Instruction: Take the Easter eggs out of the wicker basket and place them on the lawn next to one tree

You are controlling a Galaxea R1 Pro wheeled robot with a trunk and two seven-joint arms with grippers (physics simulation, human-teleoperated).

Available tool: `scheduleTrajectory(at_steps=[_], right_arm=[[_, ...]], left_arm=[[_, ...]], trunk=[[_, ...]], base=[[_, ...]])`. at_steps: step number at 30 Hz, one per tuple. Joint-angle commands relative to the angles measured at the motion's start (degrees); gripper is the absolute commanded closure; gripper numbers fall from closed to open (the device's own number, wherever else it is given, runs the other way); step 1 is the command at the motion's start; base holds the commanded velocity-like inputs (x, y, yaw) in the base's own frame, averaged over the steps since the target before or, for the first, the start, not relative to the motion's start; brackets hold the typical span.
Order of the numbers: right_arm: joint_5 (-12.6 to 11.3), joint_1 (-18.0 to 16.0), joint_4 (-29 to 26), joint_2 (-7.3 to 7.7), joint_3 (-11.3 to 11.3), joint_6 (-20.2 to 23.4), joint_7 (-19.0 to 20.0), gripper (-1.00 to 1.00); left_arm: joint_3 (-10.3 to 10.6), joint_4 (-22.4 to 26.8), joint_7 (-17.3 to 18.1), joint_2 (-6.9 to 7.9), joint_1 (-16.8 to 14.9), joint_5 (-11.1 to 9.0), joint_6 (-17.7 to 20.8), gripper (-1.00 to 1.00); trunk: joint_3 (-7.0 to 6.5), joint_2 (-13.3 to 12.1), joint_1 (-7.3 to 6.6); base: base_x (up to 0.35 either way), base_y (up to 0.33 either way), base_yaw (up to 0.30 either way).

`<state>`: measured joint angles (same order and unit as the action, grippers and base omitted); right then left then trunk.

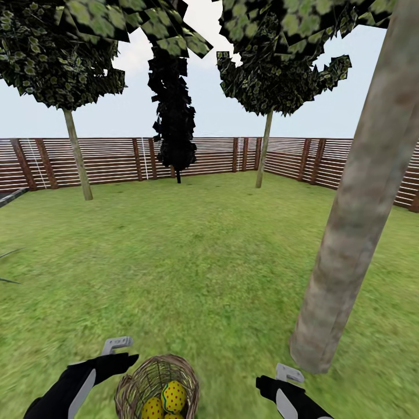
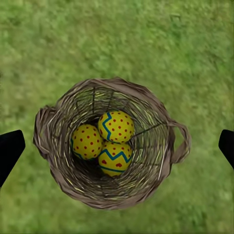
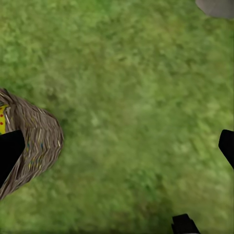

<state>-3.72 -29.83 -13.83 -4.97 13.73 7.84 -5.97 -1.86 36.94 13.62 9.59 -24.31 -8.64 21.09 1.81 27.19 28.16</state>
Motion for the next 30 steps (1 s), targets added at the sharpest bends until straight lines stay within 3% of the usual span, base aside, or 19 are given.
scheduleTrajectory(at_steps=[1,9,30], right_arm=[[-0.4,0.0,-0.1,-0.02,-0.1,0.3,-0.3,-1.0],[-0.3,0.0,-0.1,-0.04,-0.2,0.3,-0.3,-1.0],[-0.5,0.0,-0.1,-0.04,-0.2,0.3,-0.3,-1.0]], left_arm=[[-0.2,0.1,-0.1,-0.08,0.0,-0.5,0.4,-1.0],[-0.3,0.1,-2.3,-0.25,0.0,-0.5,0.3,-1.0],[-0.4,0.0,-2.6,-0.28,0.0,-0.5,0.3,-1.0]], trunk=[[0.31,0.5,0.26],[1.75,3.7,2.01],[5.52,12.2,6.63]], base=[[0.0,0.0,0.0],[0.0,0.0,0.0],[0.0,0.0,0.0]])
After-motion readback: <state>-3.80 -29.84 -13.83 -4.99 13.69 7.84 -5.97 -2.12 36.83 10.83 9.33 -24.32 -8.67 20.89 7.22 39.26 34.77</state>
